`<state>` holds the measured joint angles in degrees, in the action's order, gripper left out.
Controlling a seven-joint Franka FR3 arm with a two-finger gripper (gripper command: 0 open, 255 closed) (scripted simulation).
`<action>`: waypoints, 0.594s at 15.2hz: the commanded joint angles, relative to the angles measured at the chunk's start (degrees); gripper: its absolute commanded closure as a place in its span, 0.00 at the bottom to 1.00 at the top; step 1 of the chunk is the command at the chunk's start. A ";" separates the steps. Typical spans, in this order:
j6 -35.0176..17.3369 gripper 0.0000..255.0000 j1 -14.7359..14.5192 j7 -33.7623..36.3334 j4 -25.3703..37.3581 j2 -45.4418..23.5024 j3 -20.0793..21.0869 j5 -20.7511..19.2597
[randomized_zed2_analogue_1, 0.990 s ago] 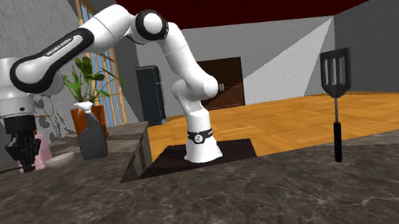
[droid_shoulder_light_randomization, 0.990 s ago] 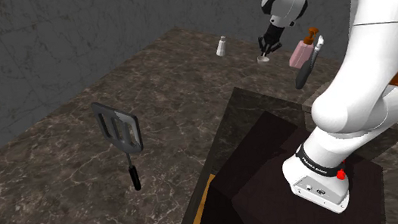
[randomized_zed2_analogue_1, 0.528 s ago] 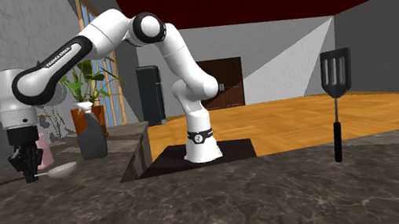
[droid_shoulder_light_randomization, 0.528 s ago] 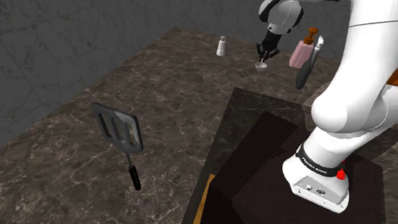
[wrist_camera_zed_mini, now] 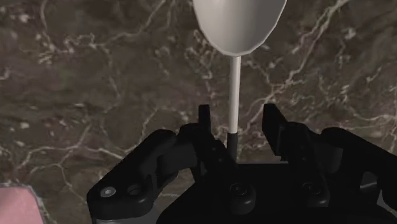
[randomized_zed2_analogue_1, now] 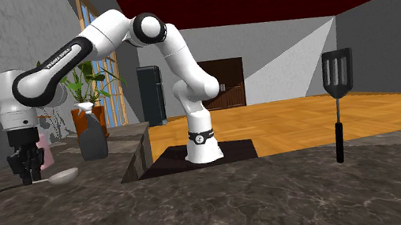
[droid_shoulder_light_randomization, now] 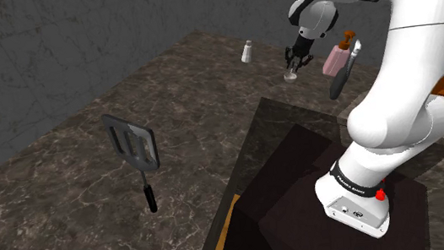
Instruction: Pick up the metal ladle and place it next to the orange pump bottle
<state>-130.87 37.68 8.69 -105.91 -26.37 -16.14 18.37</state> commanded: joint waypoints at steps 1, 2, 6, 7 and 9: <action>0.00 0.00 0.00 0.00 0.00 0.00 0.00 0.00; 0.00 0.00 0.00 0.00 0.00 0.00 0.00 0.00; 1.41 0.00 -0.10 0.36 0.29 1.17 -0.35 -0.58; 2.84 0.00 -0.18 0.71 0.66 2.29 -0.68 -1.15; 5.48 0.00 -0.27 1.31 1.53 4.16 -1.21 -2.12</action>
<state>-126.66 37.36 9.87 -104.71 -23.13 -17.07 16.70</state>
